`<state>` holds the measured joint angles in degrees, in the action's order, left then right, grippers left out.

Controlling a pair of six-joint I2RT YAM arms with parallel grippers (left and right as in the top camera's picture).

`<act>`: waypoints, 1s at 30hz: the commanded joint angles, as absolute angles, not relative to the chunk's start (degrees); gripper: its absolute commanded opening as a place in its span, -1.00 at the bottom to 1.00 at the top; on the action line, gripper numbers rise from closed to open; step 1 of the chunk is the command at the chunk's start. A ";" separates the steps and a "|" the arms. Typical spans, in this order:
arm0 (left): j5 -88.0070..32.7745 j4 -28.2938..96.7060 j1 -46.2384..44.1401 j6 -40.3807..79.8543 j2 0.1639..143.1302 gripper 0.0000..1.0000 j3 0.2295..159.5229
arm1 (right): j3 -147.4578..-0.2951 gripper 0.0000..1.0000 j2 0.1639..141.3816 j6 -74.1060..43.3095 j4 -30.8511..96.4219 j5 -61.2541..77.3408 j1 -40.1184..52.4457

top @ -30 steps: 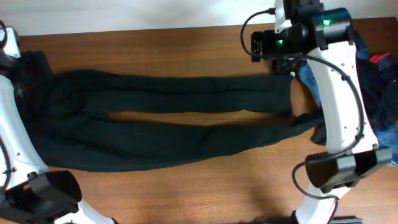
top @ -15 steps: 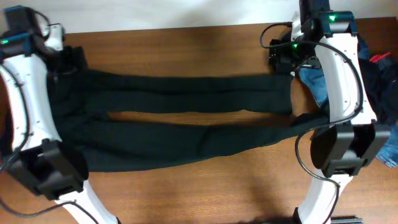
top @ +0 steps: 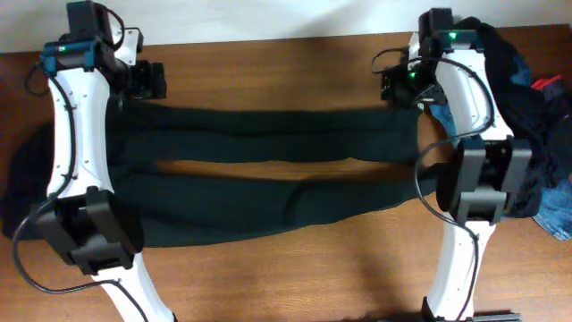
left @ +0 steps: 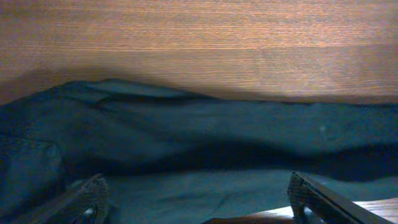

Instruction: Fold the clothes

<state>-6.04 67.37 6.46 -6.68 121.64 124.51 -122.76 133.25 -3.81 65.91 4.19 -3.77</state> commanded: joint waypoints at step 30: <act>-6.66 66.78 5.61 -7.86 122.15 0.84 125.56 | -122.23 -0.27 141.71 -3.40 61.08 6.87 -7.14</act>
